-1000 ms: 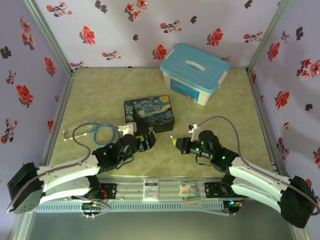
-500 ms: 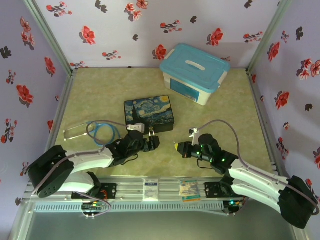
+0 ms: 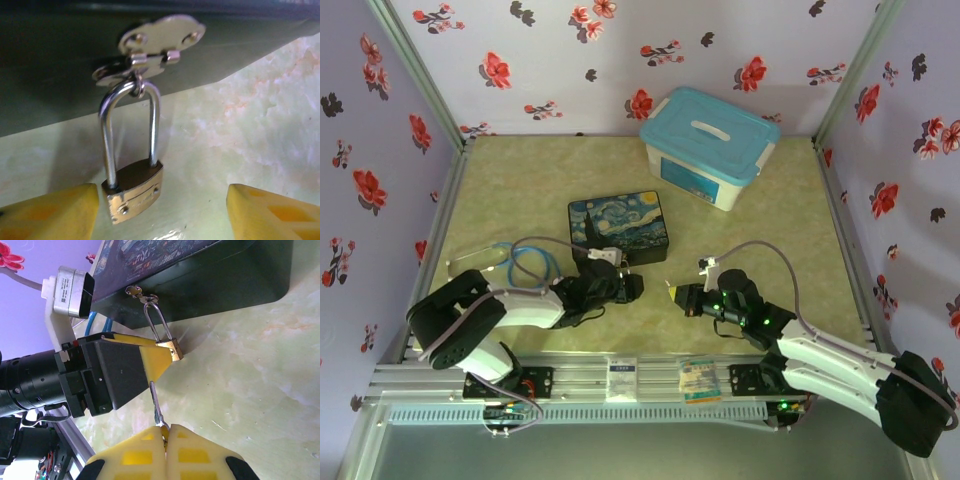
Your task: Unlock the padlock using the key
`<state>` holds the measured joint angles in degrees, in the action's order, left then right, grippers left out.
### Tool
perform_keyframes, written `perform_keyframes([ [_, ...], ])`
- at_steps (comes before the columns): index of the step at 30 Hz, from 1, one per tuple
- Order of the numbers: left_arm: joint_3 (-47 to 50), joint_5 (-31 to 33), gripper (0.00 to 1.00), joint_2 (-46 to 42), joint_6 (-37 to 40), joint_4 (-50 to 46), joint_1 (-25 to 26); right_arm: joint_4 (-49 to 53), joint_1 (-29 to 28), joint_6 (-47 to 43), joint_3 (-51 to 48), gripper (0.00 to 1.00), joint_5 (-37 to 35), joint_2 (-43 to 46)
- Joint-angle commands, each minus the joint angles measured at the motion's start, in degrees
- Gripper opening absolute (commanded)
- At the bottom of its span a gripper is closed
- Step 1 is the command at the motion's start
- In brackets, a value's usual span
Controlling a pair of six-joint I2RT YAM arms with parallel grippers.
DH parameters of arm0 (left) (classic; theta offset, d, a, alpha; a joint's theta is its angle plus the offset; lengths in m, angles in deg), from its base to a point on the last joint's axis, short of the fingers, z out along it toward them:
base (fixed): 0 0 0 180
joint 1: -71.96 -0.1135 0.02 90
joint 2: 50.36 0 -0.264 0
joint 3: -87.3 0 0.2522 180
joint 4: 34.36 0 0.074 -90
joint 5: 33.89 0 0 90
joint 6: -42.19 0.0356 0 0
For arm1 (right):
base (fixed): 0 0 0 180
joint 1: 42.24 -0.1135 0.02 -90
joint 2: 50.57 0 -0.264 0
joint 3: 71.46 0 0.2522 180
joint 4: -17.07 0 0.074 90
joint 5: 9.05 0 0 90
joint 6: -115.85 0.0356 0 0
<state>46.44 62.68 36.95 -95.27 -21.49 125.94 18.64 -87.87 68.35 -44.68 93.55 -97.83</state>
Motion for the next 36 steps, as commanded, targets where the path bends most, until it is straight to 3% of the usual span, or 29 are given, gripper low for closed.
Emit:
perform_keyframes([
  [1,-0.77,0.2,0.6,1.99,0.67,1.96,-0.45,-2.04,0.29,0.48,-0.97,0.0,-1.37,-0.07],
  [4,0.22,0.65,0.5,2.76,-0.7,3.63,-0.44,-1.97,0.32,0.57,-1.06,0.0,-1.62,-0.32],
  [8,1.32,1.44,0.47,3.61,-2.31,6.0,-0.44,-3.26,0.35,1.08,-1.32,0.0,-1.4,-1.64],
  [11,1.88,3.06,0.38,3.68,-2.64,6.76,-0.44,-5.57,0.28,1.85,-1.63,0.0,-0.93,-3.5],
  [27,0.51,3.7,0.02,0.56,-5.42,3.95,-0.36,-17.74,0.23,6.95,-1.34,0.0,2.12,-18.42],
  [36,1.2,1.43,0.0,-2.3,-10.07,5.96,-0.36,-26.69,0.14,9.43,-0.89,0.0,7.43,-25.59],
])
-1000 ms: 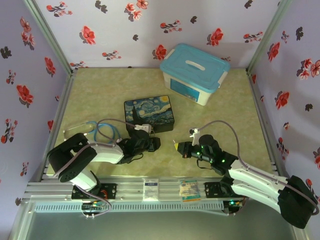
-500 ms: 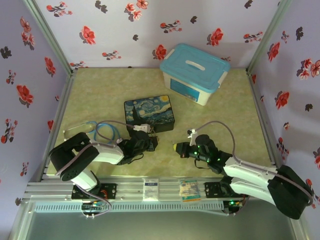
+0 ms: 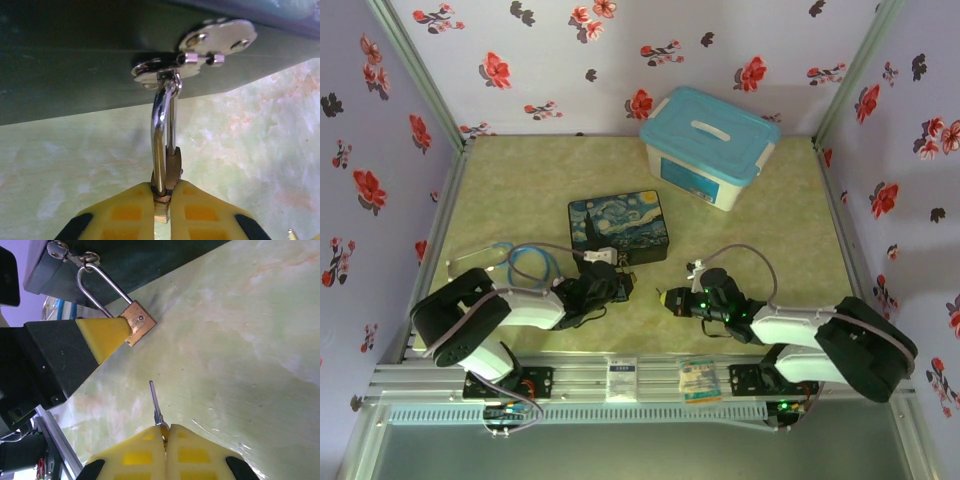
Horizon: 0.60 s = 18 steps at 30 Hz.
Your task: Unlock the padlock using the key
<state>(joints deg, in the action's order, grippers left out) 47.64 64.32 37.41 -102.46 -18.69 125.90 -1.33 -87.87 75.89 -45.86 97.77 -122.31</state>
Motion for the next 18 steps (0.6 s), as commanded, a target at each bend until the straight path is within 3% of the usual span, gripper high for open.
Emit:
perform_keyframes([
  [1,0.26,-0.52,0.0,-3.48,-3.85,3.87,-0.32,-8.25,0.24,2.43,0.29,0.0,4.39,-2.1],
  [9,0.87,-1.7,0.0,-6.68,-5.9,4.5,-0.59,-21.64,2.83,6.94,1.16,0.0,14.5,-13.25],
  [18,4.9,-2.47,0.0,-4.57,-9.87,13.02,-1.19,-31.92,3.28,10.83,3.35,0.0,17.95,-24.9],
])
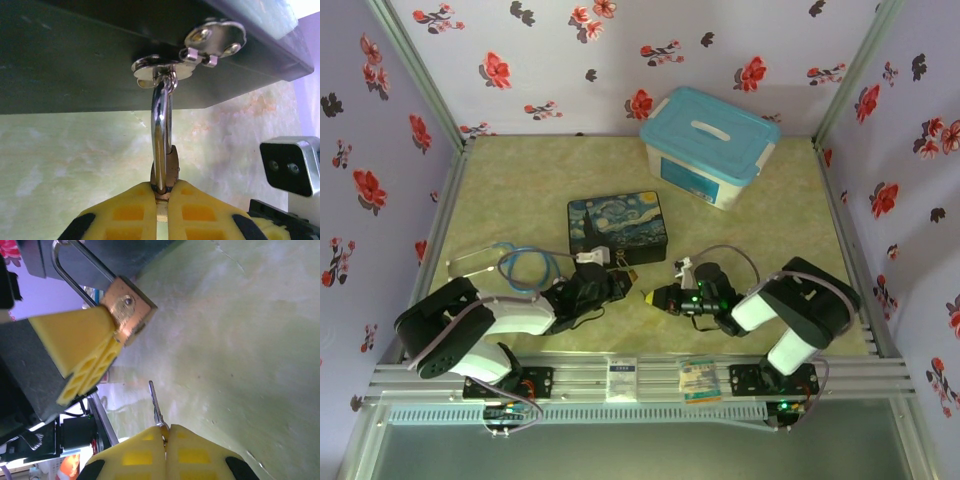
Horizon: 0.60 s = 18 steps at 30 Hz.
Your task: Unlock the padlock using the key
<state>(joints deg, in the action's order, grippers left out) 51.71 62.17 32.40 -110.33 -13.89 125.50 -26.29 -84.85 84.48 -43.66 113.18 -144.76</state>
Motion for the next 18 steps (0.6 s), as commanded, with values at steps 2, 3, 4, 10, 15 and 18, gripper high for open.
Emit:
perform_keyframes([
  [2,1.27,-1.15,0.0,1.3,-2.75,10.59,-1.04,-9.74,0.31,3.11,1.46,0.0,3.05,-5.04],
  [3,1.39,-1.36,0.0,1.59,-2.86,11.45,-1.15,-11.35,0.35,3.49,1.51,0.0,3.31,-6.22],
  [4,1.35,-1.78,0.0,1.86,-3.16,12.04,-1.15,-13.61,0.33,4.37,1.51,0.0,3.58,-7.62],
  [10,2.06,-2.46,0.0,1.63,-4.7,14.07,-1.16,-22.24,2.84,7.21,1.56,0.0,6.13,-15.07],
  [15,3.0,-2.44,0.0,0.74,-4.89,14.19,-1.33,-22.24,3.63,6.3,1.42,0.0,7.16,-15.31],
  [18,3.45,-2.37,0.0,0.71,-5.23,15.12,-1.51,-22.24,3.67,5.5,0.84,0.0,7.59,-14.63],
])
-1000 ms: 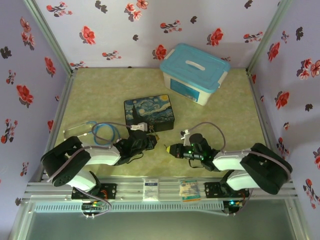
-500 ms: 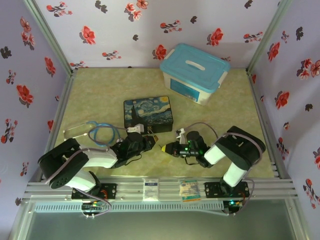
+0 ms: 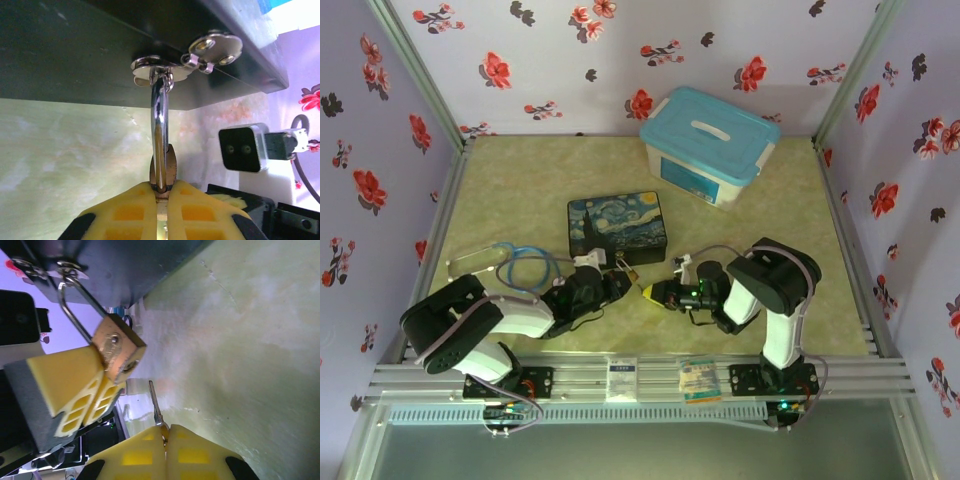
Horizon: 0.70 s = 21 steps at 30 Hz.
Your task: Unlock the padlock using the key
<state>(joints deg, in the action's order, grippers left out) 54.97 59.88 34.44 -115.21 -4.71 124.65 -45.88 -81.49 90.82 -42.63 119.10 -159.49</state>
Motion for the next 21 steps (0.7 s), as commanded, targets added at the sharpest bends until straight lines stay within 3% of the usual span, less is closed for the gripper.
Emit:
perform_keyframes([
  [1,0.3,-0.12,0.0,-1.22,-0.52,6.4,-0.72,-2.66,0.39,-1.22,-0.51,0.0,1.79,0.67],
  [21,1.13,-1.27,0.0,0.17,-2.87,12.52,-1.01,-2.66,1.19,-0.55,1.31,0.0,2.75,1.92],
])
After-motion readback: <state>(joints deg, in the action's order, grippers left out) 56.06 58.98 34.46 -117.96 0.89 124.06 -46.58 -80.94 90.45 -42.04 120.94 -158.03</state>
